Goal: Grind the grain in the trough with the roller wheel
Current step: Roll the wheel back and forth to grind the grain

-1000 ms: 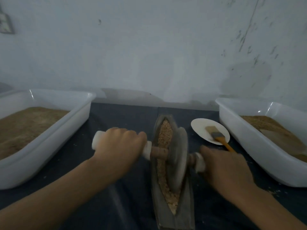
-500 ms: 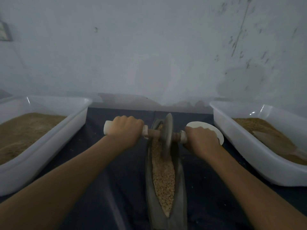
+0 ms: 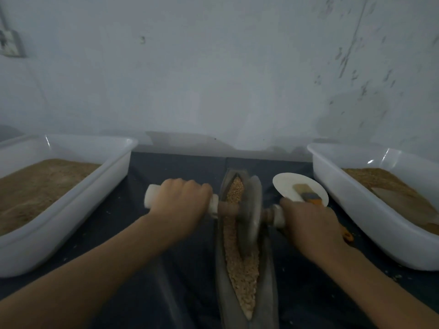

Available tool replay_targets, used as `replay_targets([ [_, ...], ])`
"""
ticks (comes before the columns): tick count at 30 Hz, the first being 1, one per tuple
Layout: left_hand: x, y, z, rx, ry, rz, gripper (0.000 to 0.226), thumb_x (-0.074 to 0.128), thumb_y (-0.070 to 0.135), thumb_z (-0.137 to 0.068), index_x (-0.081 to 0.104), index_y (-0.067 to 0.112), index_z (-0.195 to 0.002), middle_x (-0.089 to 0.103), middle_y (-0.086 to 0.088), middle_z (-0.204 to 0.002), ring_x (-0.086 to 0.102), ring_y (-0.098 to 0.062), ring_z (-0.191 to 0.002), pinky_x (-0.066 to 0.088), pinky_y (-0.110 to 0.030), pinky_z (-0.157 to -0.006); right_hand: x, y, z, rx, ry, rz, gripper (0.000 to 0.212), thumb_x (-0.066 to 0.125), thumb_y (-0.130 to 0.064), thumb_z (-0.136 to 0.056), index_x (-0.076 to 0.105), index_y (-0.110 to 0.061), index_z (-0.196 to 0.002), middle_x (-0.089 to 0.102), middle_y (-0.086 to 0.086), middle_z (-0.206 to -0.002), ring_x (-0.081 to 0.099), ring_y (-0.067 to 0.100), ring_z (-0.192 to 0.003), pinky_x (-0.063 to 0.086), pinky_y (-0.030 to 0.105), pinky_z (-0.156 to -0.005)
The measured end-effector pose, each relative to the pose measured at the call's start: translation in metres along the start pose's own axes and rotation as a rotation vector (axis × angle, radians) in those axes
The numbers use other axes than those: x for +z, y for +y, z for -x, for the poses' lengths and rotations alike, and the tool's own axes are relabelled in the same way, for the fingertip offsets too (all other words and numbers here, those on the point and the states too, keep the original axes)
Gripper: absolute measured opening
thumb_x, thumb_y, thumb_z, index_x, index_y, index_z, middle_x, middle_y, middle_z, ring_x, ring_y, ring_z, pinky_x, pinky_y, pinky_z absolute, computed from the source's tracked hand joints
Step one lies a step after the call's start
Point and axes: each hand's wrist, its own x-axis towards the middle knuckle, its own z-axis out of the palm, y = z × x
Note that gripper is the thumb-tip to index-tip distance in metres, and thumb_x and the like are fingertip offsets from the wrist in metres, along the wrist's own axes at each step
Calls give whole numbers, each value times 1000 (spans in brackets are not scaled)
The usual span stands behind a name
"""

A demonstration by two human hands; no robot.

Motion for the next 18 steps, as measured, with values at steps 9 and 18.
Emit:
replay_targets([
  [9,7,-5,1,-24,4,88,29,61,41,-82,34,30,-82,61,5,-85,57,-19,-70,31,-32,-59,-6,0,-4,-95,31,-9,22,64,-37,-84,43,-31,-88,44,-9,-72,45,11,-66,28,25,-55],
  [18,0,-7,47,102,151,23,50,81,41,-59,33,29,-69,41,9,-51,43,-17,-41,21,-26,-47,-16,-2,24,-180,126,8,64,93,-20,-32,37,-26,-61,46,-7,-46,45,14,-35,8,14,-42],
])
